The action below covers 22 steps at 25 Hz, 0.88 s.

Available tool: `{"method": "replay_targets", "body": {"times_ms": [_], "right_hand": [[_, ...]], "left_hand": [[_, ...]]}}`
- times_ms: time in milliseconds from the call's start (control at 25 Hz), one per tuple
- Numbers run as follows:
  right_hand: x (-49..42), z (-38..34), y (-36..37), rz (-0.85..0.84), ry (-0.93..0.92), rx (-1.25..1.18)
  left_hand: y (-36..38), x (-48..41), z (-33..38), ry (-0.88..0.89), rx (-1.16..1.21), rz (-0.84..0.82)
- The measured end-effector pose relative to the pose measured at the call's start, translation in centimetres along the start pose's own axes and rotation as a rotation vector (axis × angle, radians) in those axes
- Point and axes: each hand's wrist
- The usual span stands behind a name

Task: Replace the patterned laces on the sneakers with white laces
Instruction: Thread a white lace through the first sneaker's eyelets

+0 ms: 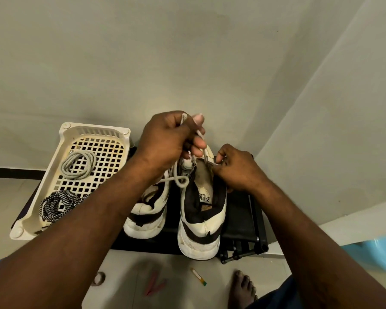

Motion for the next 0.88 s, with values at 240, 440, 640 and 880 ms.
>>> {"method": "replay_targets", "body": {"times_ms": [240, 440, 640, 880], "right_hand": [[-0.3, 0.6, -0.5, 0.084, -0.043, -0.265], [0.2, -0.7, -1.4, 0.009, -0.384, -0.732], [-1.8, 1.1, -1.1, 0.429, 0.057, -0.437], [-0.4, -0.1, -0.6, 0.236, -0.281, -0.291]], "left_hand": [[-1.0, 0.0, -0.6, -0.049, -0.162, -0.041], [-0.5, -0.1, -0.6, 0.024, -0.217, -0.037], [-1.4, -0.7, -0.7, -0.018, -0.119, 0.059], [-1.3, -0.6, -1.2, -0.024, -0.252, -0.052]]}}
Point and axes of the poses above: each hand's wrist, its own x-axis away from the middle knuckle, its own y-axis out of the palm, z = x × y, and after that the axes turned 13 degrees about x, right-handed
